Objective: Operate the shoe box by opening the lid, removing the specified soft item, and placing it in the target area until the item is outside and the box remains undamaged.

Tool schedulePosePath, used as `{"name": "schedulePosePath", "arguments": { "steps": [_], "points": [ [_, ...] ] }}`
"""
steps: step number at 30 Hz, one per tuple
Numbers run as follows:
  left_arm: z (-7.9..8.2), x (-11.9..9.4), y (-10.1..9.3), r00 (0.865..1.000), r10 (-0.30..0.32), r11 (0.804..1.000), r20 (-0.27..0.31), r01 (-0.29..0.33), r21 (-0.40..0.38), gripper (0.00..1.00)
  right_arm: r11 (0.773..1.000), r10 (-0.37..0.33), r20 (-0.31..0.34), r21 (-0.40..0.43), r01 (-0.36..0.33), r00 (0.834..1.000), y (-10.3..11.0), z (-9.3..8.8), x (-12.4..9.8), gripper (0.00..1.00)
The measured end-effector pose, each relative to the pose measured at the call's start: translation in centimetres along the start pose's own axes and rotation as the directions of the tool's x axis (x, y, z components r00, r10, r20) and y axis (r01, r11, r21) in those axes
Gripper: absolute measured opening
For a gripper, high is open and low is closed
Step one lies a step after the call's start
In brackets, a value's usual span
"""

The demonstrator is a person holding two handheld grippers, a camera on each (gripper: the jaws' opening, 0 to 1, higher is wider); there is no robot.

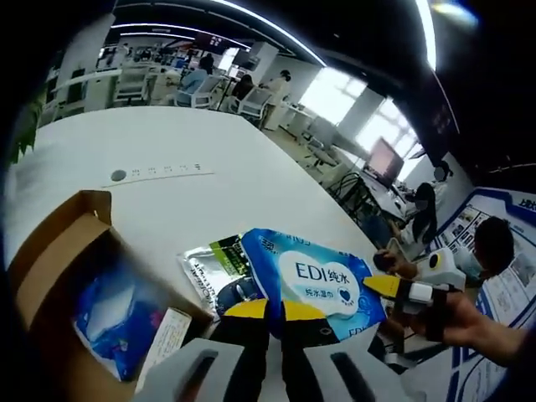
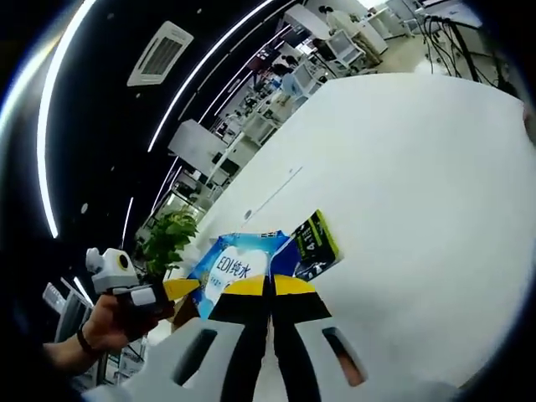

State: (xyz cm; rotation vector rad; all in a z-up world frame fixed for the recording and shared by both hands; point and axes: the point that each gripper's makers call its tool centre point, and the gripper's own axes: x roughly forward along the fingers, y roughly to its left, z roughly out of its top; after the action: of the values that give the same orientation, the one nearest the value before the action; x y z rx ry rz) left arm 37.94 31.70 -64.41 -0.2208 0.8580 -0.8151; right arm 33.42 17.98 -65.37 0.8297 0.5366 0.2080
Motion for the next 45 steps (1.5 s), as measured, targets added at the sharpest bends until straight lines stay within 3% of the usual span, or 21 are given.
{"name": "schedulePosePath", "arguments": {
  "steps": [12, 15, 23, 35, 45],
  "points": [
    [1.8, 1.3, 1.4, 0.999, 0.038, 0.999, 0.03, -0.037, -0.022, 0.03, 1.0, 0.019, -0.052, -0.022, -0.021, 0.998, -0.5, 2.9, 4.0, 0.0],
    [2.0, 2.0, 2.4, 0.997, 0.069, 0.998, 0.019, -0.069, -0.009, 0.03, 0.999, 0.032, -0.062, 0.01, -0.031, 0.998, -0.6, 3.7, 5.6, 0.0],
    [2.2, 3.3, 4.0, 0.994, 0.109, 0.994, 0.004, -0.108, -0.027, 0.03, 0.999, 0.033, -0.098, -0.006, -0.034, 0.995, 0.0, 4.9, 8.9, 0.0],
    [1.4, 5.2, 6.0, 0.981, 0.186, 0.982, -0.062, -0.187, 0.002, 0.03, 0.999, -0.007, -0.183, -0.033, 0.001, 0.983, -1.6, 3.4, 11.6, 0.0],
    [0.2, 7.0, 7.2, 0.964, 0.23, 0.969, -0.132, -0.215, 0.12, 0.03, 0.998, -0.036, -0.226, -0.058, 0.024, 0.973, -3.3, 2.7, 12.9, 0.0]
  ]
}}
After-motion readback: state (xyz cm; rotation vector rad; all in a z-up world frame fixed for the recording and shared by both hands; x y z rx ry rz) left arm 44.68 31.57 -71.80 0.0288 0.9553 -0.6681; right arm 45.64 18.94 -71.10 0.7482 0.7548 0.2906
